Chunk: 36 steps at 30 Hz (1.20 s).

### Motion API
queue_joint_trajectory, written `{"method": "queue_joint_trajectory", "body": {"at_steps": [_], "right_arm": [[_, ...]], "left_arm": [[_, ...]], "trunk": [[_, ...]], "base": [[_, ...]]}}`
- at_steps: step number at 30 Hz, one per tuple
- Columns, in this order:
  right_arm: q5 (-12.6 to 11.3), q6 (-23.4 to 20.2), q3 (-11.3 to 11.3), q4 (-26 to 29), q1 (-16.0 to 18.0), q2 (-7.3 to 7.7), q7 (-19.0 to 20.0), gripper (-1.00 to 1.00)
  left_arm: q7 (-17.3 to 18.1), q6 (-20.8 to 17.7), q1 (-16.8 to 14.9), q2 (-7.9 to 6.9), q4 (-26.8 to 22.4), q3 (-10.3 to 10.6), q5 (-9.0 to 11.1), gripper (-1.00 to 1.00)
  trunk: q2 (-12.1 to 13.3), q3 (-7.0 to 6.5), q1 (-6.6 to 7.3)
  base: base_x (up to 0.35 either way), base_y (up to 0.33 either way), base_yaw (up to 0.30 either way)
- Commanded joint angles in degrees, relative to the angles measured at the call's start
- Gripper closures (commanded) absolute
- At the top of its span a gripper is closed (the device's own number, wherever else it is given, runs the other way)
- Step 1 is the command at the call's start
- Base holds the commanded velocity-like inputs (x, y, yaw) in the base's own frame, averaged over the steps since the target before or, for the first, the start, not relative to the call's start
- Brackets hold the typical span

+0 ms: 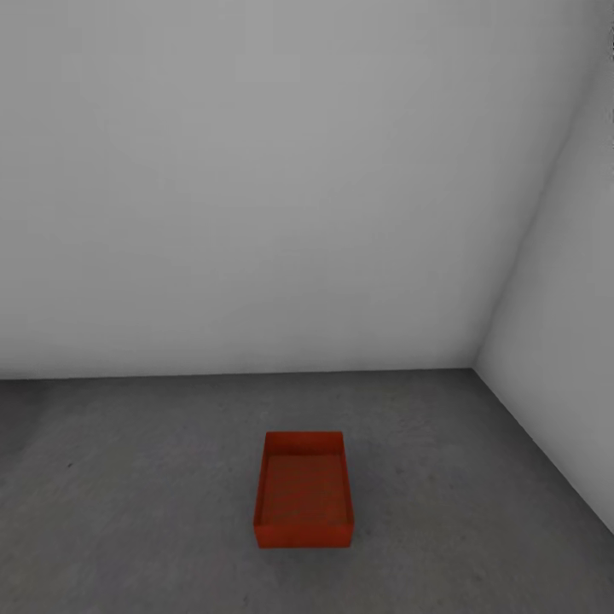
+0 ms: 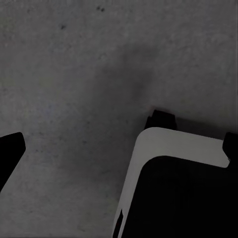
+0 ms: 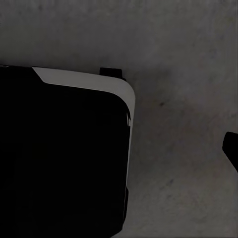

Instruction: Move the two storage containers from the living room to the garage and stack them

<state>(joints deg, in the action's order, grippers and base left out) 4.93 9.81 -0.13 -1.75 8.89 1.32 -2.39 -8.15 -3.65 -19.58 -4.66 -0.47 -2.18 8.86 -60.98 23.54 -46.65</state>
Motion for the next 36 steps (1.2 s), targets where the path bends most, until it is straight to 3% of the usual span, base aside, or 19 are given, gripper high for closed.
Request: {"method": "queue_joint_trajectory", "body": {"at_steps": [1, 36], "right_arm": [[0.5, 0.3, 0.0, -0.2, 0.1, 0.0, -0.2, -1.0], [0.5, 0.3, 0.0, -0.2, -0.1, 0.52, -0.2, -1.0]], "left_arm": [[-0.1, -0.2, 0.0, 0.0, -0.1, -0.2, 0.3, -1.0], [-0.1, -0.2, 0.0, 0.0, -0.1, -0.2, 0.3, -1.0]], "trunk": [[0.0, -0.04, 0.0], [0.0, -3.29, 0.0]], "base": [[0.0, 0.0, 0.0], [0.0, 0.0, 0.0]]}}
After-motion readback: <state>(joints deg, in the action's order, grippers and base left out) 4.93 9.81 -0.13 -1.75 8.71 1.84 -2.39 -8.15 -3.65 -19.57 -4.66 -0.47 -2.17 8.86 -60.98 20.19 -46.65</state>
